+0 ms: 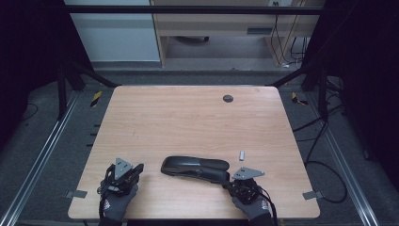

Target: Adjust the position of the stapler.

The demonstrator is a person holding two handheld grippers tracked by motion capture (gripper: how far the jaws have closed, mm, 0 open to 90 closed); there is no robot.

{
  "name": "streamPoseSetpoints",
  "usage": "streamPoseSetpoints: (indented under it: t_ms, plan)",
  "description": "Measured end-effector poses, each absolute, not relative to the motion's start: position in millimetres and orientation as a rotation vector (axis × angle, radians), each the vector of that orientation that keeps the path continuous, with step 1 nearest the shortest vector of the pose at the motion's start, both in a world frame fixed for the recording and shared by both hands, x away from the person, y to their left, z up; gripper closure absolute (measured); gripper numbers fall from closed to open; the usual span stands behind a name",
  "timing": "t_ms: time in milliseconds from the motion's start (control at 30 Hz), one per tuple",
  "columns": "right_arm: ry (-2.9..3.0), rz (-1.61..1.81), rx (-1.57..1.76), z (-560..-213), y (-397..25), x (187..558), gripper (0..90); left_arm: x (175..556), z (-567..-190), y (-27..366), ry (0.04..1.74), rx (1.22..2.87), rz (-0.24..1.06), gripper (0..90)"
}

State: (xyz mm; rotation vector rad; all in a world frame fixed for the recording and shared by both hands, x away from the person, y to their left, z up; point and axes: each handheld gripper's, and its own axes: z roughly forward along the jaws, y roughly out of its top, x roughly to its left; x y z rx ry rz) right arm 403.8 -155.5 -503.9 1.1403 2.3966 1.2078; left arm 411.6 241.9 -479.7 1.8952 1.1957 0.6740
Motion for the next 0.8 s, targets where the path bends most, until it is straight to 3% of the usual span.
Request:
streamPoseSetpoints:
  t_ms: [800]
  plan:
    - [2.299, 1.161, 1.15, -505.2, -157.6, 416.2, 90.0, 412.5, -479.9, 245.9, 1.213, 1.87, 0.692, 89.5]
